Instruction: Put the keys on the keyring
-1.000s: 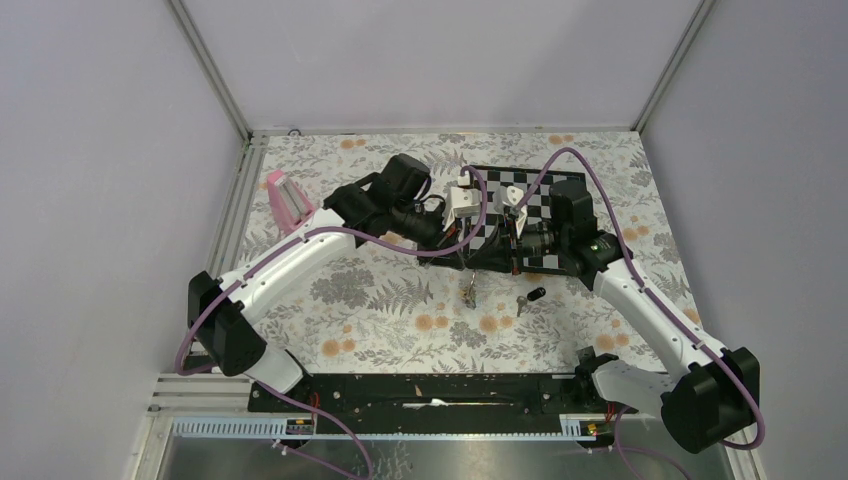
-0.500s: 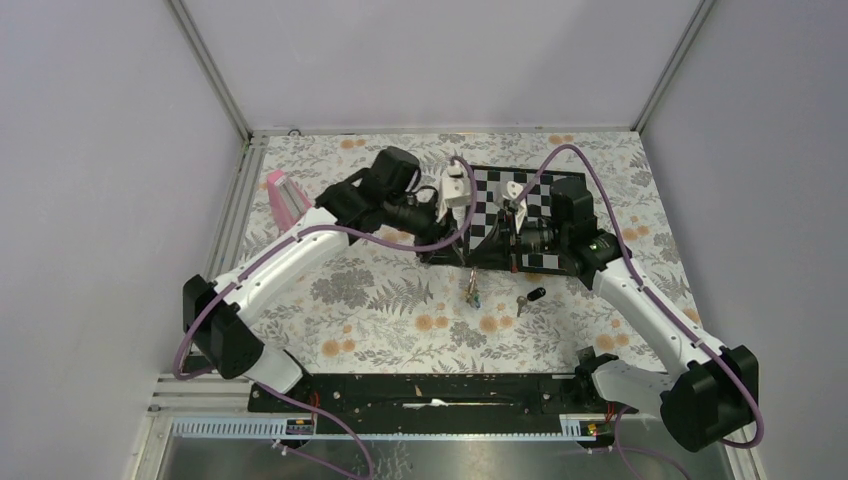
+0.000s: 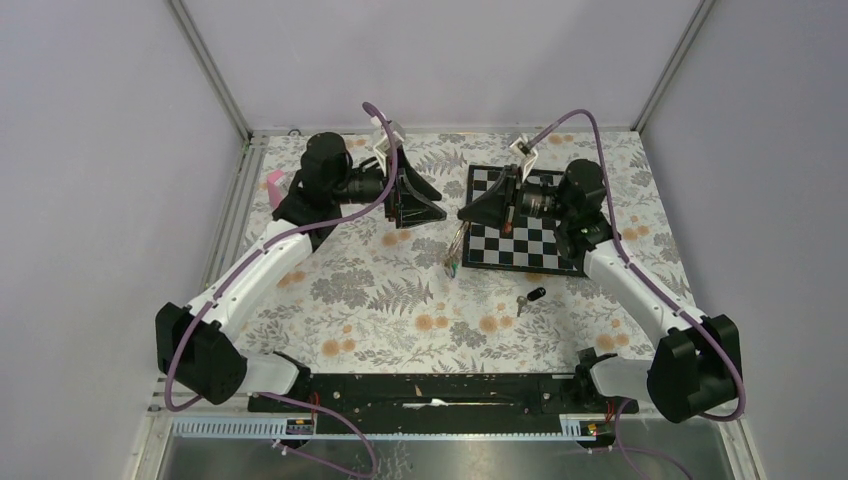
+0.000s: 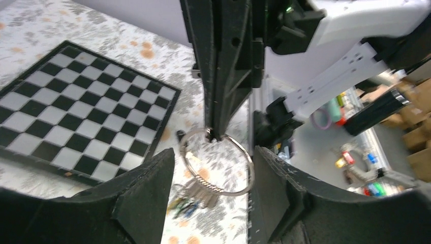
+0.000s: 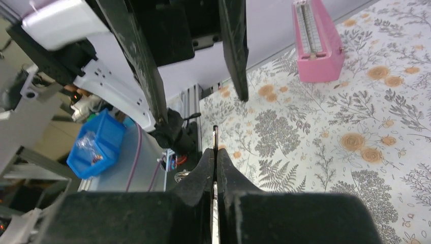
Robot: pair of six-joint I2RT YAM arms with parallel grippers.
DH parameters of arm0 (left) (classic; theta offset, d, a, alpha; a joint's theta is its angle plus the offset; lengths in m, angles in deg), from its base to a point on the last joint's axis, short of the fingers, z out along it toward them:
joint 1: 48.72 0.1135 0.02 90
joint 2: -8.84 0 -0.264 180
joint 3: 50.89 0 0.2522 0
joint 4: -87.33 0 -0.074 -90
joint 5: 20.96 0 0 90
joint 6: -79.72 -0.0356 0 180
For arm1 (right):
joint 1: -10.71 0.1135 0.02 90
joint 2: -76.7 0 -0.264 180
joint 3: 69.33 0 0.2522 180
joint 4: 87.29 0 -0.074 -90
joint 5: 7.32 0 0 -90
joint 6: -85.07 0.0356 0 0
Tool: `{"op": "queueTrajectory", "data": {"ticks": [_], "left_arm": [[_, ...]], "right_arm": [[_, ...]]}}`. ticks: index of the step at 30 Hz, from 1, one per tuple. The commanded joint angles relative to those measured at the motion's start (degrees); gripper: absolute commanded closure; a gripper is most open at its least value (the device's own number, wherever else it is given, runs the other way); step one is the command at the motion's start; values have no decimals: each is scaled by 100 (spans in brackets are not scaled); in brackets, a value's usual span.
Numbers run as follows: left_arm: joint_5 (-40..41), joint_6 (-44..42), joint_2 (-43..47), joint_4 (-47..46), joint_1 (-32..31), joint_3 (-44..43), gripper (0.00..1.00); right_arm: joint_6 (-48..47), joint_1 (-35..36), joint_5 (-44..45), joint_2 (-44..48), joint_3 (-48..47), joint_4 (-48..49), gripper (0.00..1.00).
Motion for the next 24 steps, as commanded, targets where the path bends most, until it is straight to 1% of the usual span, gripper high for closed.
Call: {"op": "queueTrajectory", "data": {"ticks": [1, 3, 4, 7, 10, 13, 18, 24], "left_arm": [[-399, 1736, 183, -2351, 24, 463, 39], [-415, 2334, 168, -3264, 24, 769, 43], [-385, 2504, 151, -3546, 24, 869, 45], [-268, 2736, 83, -3955, 24, 1007, 50], [-218, 2891, 15, -4245, 24, 1036, 52], [-165, 3194, -57, -4760, 24, 1091, 53], [0, 3428, -215, -5117, 15, 1104, 55], [155, 3513, -363, -5070, -17, 1046, 55]], "right_arm": [[1579, -186, 329, 8, -131, 1681, 100], [1896, -254, 412, 23, 68, 2088, 100], [1986, -264, 442, 38, 118, 2216, 100], [2115, -276, 460, 57, 201, 2388, 100], [2192, -273, 469, 53, 266, 2505, 100], [2278, -276, 486, 41, 313, 2631, 100], [2381, -275, 486, 57, 364, 2766, 100], [2436, -276, 495, 73, 381, 2824, 100]]}}
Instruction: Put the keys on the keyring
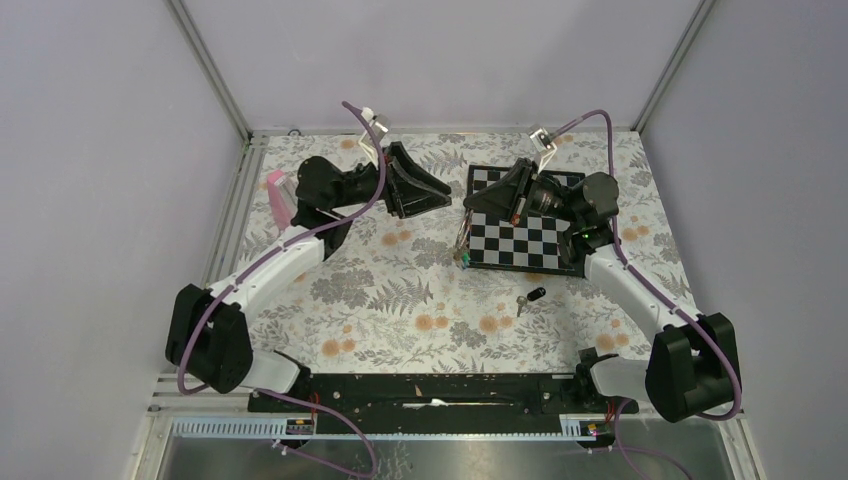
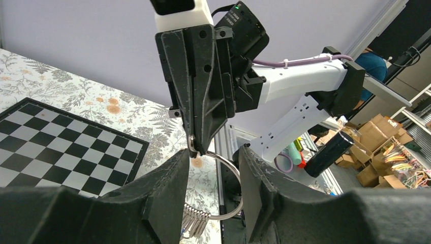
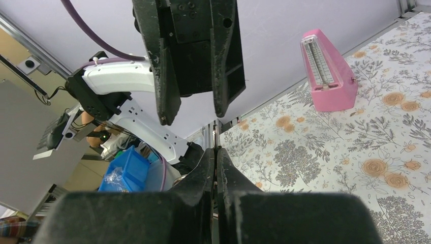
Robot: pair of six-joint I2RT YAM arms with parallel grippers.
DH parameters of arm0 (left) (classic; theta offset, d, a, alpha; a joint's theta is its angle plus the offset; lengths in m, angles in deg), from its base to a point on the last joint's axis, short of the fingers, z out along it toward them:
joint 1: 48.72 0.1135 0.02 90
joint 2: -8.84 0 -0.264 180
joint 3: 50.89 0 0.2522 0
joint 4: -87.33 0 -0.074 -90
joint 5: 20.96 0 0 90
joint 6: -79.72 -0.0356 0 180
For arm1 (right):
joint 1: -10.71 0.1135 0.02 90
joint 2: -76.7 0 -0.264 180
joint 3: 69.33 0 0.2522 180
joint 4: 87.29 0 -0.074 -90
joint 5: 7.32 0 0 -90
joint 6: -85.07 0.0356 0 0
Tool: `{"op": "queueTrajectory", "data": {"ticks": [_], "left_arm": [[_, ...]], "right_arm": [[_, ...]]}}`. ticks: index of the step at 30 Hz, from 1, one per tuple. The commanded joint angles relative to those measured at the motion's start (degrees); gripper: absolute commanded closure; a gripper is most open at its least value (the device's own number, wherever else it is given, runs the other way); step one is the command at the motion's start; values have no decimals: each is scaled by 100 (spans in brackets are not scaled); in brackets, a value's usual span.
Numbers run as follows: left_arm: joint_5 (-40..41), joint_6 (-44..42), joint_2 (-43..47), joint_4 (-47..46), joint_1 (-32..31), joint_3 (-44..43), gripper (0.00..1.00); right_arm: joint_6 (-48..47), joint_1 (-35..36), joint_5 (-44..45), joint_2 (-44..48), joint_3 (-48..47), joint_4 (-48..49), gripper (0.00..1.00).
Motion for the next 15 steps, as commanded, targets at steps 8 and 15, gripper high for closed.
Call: {"op": "queueTrajectory", "data": {"ticks": [8, 15], "left_arm": [[260, 96, -212, -49, -182, -209, 56], [296, 209, -285, -99, -259, -223, 63]], "right_arm": [[134, -31, 158, 89, 6, 512, 100], [95, -57, 200, 86, 39, 479, 100]]}}
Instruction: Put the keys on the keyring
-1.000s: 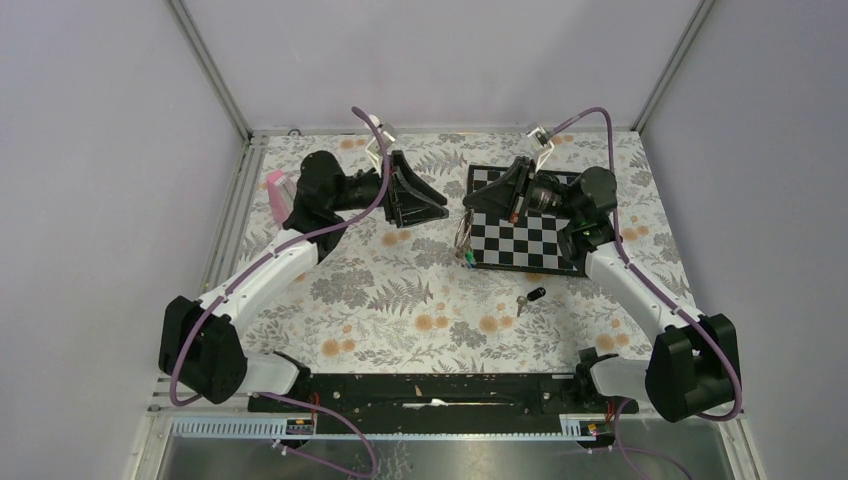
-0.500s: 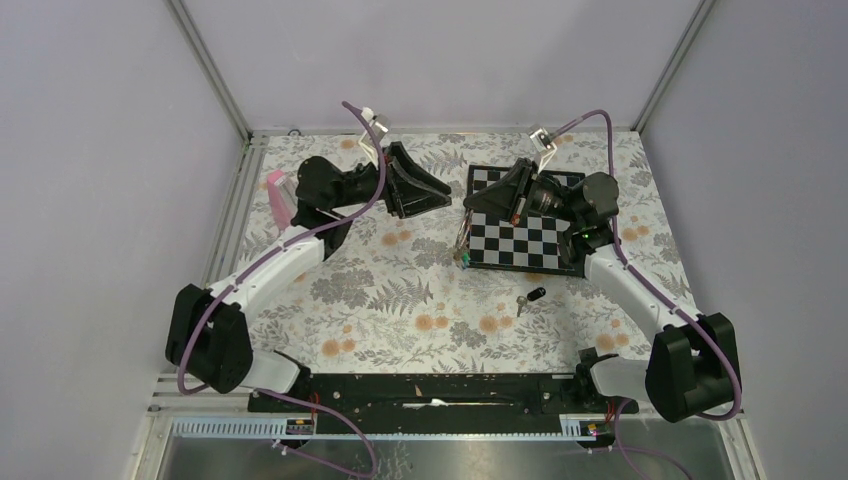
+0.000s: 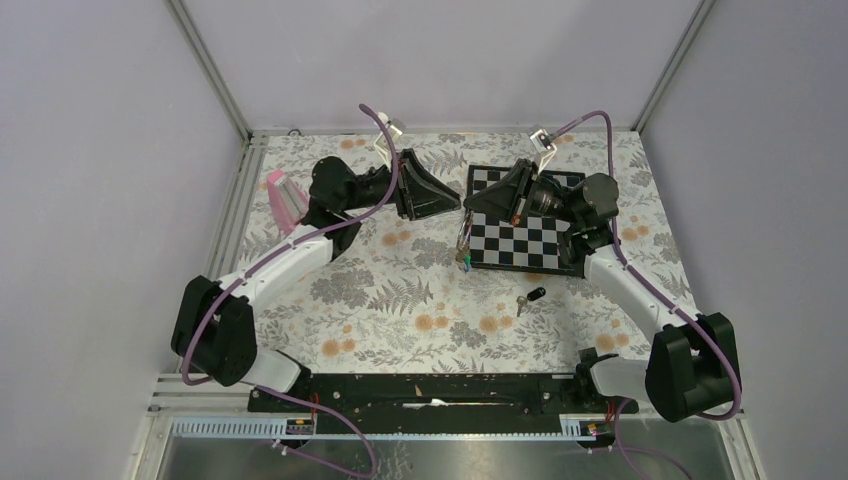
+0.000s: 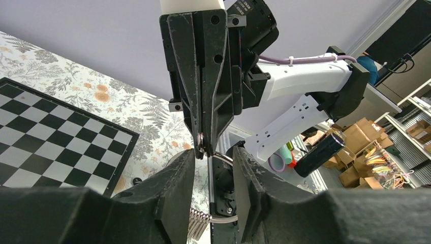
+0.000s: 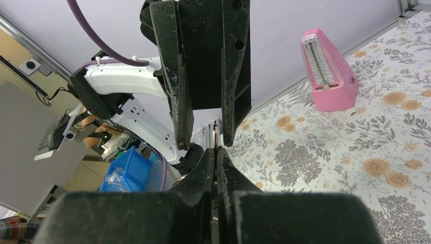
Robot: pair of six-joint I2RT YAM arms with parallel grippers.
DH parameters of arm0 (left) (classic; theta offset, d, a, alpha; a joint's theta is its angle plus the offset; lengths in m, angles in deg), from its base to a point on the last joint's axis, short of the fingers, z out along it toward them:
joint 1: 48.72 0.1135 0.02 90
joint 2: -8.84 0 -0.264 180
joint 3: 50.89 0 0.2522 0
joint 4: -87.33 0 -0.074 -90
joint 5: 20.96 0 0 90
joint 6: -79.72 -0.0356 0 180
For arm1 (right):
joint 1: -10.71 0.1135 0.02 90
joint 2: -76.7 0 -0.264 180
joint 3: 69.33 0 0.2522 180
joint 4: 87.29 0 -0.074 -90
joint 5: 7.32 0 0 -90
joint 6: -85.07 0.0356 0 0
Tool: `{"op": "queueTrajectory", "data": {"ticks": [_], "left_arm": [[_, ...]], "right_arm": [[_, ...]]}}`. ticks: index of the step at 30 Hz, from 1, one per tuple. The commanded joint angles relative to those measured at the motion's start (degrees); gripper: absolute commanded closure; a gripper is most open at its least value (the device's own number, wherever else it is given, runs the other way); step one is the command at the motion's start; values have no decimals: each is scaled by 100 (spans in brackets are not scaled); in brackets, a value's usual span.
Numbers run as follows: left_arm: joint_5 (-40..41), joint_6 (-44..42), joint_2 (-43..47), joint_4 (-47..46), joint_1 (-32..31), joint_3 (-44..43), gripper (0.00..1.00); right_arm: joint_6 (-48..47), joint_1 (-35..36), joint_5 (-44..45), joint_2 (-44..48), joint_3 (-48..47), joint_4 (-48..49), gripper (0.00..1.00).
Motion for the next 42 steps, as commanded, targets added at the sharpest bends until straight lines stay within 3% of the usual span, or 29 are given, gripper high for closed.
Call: {"op": "queueTrajectory", "data": {"ticks": [1, 23, 36, 42], "left_arm": [[114, 144, -36, -287, -34, -211, 64], [157, 432, -241, -589, -108, -348, 70], [173, 439, -321, -590, -135, -410, 83], [160, 383, -270, -556, -135, -368, 84]], "right_arm": [[27, -47, 202, 79, -9, 369, 100], [-46, -62, 259, 99, 88, 277, 100], [-79, -71, 275, 116, 126, 238, 100], [-89, -87, 267, 149, 141, 242, 100]]}}
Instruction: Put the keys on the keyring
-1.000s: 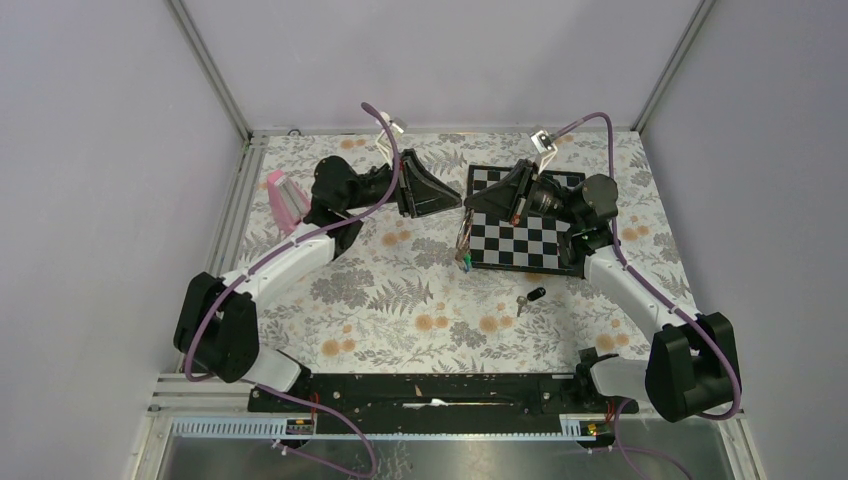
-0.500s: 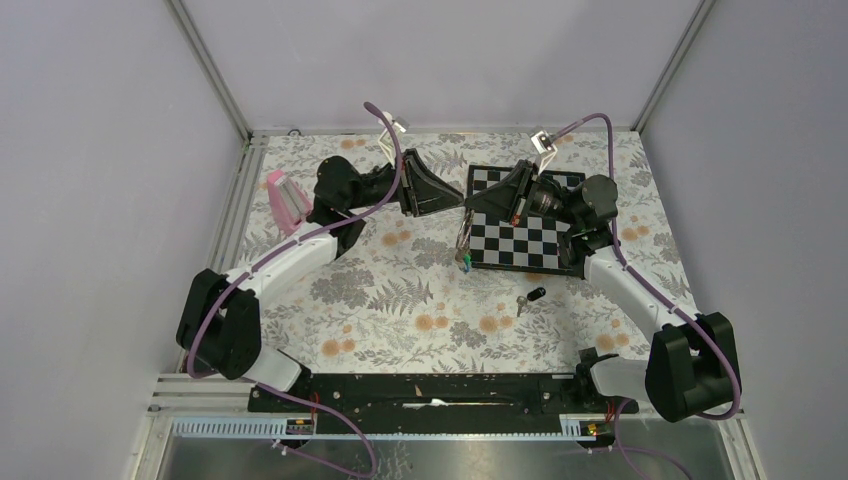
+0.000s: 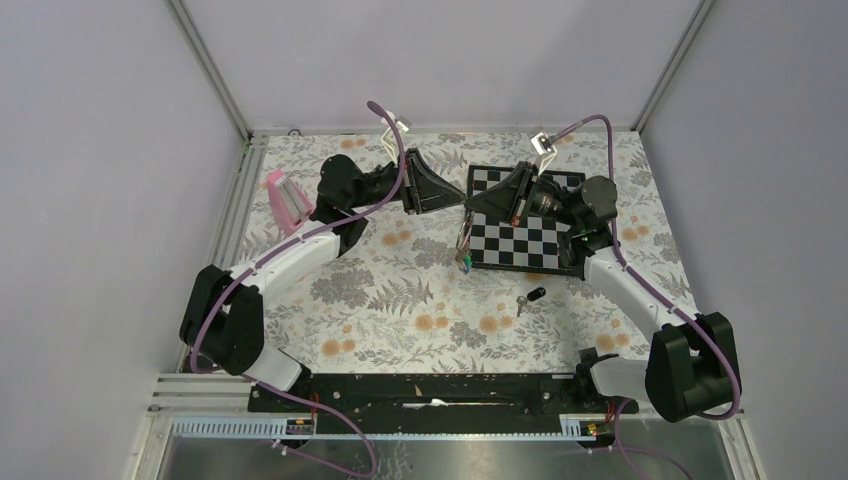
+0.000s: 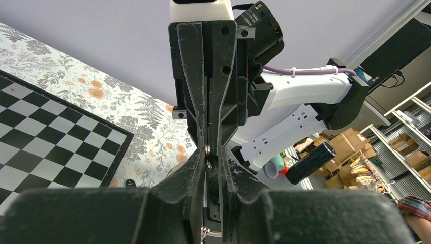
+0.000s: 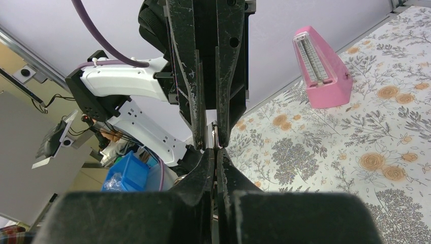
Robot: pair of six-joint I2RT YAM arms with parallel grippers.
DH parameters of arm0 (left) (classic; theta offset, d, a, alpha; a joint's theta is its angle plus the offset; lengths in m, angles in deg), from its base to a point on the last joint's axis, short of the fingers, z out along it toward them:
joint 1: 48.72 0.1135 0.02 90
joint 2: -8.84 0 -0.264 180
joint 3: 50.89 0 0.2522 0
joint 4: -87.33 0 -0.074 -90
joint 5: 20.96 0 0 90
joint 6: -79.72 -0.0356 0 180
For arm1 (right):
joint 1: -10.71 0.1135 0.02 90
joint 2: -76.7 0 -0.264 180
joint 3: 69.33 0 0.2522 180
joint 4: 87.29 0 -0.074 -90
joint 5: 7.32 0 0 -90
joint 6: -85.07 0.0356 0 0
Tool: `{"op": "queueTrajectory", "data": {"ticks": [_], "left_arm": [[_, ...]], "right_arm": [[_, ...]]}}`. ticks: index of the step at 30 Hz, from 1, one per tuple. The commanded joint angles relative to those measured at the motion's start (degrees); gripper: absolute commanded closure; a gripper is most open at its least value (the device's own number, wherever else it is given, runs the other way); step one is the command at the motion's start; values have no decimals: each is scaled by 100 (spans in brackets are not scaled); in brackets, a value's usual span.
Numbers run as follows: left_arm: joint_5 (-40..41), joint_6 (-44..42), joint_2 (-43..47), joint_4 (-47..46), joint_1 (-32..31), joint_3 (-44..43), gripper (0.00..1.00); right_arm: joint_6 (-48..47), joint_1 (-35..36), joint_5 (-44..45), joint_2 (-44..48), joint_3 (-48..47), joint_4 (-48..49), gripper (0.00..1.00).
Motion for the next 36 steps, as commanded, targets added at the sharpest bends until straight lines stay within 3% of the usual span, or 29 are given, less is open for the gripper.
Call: {"op": "queueTrajectory", "data": {"ticks": [1, 11, 19, 25, 30, 36], "left_arm": [[33, -45, 113, -318, -39, -236, 83], [23, -241, 268, -136, -30, -123, 76], [17, -263, 250, -94, -30, -139, 90], [22, -280, 218, -69, -30, -200, 92], [33, -281, 128, -22, -30, -300, 99], [27, -408, 85, 159, -30, -392, 100]], "right_arm": [[-63, -58, 133, 151, -14, 251, 100], [-51, -95, 142, 197, -8, 260, 100], [-50, -113, 142, 211, 9, 260, 100], [-74, -113, 151, 202, 34, 251, 100], [-146, -113, 135, 211, 75, 236, 100], [-415, -112, 86, 273, 117, 170, 100]]}}
